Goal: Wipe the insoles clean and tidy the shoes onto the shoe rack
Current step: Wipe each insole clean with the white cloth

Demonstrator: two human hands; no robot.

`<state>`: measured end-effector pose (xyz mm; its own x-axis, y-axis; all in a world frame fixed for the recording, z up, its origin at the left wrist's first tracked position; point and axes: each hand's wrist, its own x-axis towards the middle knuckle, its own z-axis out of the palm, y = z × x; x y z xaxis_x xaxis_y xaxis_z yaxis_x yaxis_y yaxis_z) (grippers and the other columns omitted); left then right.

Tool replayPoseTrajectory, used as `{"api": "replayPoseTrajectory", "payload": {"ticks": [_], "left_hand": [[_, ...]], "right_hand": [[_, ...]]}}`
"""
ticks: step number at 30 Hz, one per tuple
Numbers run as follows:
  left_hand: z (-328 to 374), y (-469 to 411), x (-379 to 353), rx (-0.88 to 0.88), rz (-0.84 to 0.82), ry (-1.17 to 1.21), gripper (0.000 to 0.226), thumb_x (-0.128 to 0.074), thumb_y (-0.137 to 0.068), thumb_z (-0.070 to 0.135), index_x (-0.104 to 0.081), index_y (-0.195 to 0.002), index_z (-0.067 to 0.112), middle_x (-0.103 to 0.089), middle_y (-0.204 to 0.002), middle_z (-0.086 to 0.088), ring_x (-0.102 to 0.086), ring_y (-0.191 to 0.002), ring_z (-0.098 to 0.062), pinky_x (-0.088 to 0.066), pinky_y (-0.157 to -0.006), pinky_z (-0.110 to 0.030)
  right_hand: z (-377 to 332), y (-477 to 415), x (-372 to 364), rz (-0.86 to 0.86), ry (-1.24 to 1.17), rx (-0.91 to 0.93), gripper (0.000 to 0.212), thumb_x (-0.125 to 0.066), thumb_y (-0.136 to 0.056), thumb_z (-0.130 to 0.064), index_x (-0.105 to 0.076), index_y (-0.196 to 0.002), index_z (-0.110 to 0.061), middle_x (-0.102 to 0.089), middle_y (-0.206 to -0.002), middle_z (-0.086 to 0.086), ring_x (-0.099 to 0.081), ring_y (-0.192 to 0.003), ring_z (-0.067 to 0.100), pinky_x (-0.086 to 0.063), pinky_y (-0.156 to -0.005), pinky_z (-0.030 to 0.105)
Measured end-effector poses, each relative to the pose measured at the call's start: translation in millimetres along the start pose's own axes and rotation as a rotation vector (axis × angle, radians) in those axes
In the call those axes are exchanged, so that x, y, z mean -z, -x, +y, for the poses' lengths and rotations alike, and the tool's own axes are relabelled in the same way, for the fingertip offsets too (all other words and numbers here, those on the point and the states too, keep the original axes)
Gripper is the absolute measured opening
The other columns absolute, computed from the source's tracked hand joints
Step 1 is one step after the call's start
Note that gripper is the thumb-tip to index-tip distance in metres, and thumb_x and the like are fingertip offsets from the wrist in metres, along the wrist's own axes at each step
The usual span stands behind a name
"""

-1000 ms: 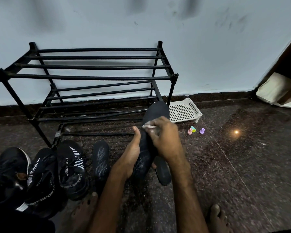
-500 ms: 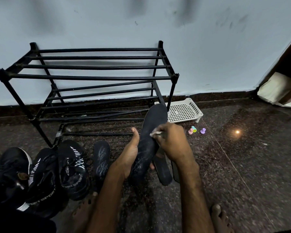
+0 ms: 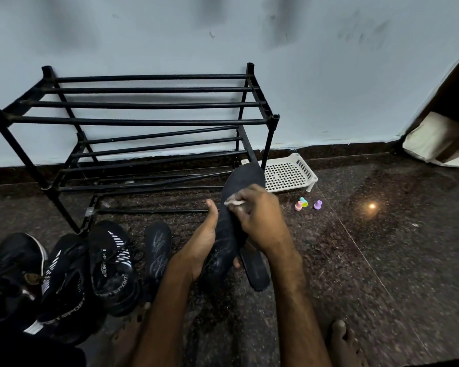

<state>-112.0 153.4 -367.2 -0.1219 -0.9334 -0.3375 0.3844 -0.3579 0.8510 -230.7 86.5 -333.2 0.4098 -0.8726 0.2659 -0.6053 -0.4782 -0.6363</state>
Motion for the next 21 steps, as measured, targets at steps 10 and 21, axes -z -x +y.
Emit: {"api": "replayPoseTrajectory", "payload": {"ticks": [10,21], "left_hand": [[-5,-4,7,0.003,-0.026,0.031,0.086,-0.015,-0.091,0.072,-0.068,-0.12,0.011,-0.069,-0.096,-0.028,-0.068,-0.061,-0.031,-0.057,-0.051,-0.036],[-7,-4,12,-0.021,-0.07,0.13,0.08,-0.016,-0.096,0.064,-0.067,-0.117,0.007,-0.069,-0.091,-0.029,-0.069,-0.067,-0.032,-0.057,-0.049,-0.037]], "right_hand": [[6,0,0,-0.097,0.006,-0.005,0.009,-0.076,-0.083,-0.015,-0.076,-0.091,-0.018,-0.066,-0.095,-0.002,-0.063,-0.086,0.014,-0.053,-0.083,0.035],[22,7,5,-0.169,-0.03,-0.029,0.011,-0.077,-0.081,-0.013,-0.078,-0.089,-0.02,-0.066,-0.09,-0.008,-0.062,-0.083,0.005,-0.048,-0.079,0.02]]}}
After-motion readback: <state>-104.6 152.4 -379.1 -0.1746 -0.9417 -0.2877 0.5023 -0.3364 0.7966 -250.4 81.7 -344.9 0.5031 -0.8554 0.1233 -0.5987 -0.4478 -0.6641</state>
